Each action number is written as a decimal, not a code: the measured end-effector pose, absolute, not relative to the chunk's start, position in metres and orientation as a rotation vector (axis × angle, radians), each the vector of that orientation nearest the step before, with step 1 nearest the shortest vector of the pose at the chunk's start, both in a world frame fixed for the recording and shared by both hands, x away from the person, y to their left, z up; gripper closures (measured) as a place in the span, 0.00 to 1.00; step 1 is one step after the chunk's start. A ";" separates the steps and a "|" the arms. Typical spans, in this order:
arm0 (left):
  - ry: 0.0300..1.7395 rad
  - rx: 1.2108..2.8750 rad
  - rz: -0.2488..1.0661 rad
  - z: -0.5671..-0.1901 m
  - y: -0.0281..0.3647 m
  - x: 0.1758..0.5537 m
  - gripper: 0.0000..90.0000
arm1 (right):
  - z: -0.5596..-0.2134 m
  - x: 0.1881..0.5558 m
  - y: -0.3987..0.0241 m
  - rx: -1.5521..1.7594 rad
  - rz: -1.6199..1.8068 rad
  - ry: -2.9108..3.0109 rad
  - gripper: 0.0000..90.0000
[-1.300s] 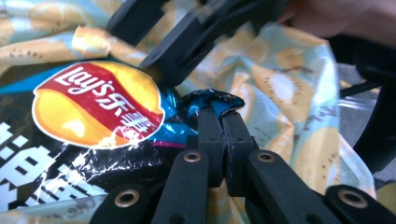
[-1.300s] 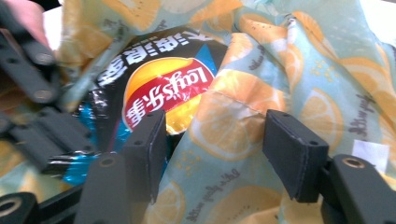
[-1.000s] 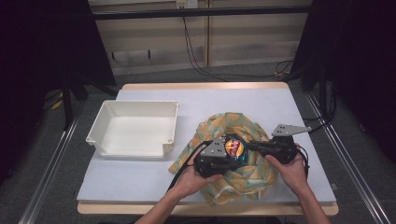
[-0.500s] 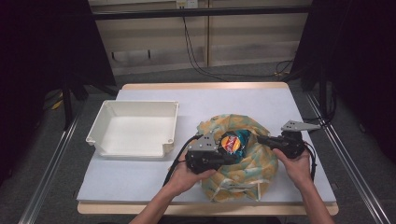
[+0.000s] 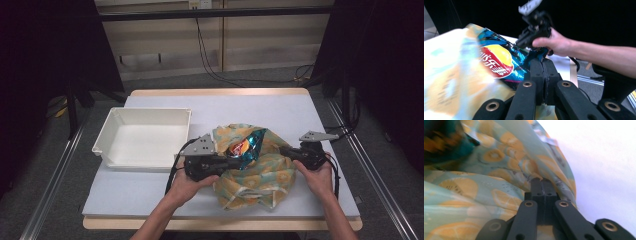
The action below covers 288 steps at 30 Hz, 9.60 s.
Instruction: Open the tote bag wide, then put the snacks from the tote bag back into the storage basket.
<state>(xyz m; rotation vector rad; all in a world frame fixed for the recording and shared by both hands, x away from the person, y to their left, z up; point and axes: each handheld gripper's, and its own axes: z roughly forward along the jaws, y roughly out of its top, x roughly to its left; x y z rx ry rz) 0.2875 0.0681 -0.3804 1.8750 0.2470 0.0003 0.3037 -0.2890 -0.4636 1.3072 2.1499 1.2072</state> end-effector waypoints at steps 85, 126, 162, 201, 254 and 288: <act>0.243 1.652 0.004 -0.239 0.041 0.340 1.00 | -0.440 0.220 -0.254 1.028 1.528 2.272 0.40; 0.378 1.621 0.141 -0.210 0.144 0.356 1.00 | -0.431 0.211 -0.260 1.054 1.572 2.173 0.27; 0.671 1.582 0.353 -0.246 0.260 0.368 1.00 | -0.438 0.208 -0.271 1.063 1.556 2.158 0.26; 0.907 1.559 0.449 -0.317 0.288 0.419 1.00 | -0.442 0.214 -0.266 1.049 1.565 2.190 0.25; 0.845 1.699 0.303 -0.376 0.181 0.475 0.93 | -0.447 0.215 -0.272 1.065 1.577 2.213 0.24; 0.796 1.711 0.280 -0.365 0.219 0.440 1.00 | -0.449 0.215 -0.270 1.073 1.565 2.217 0.24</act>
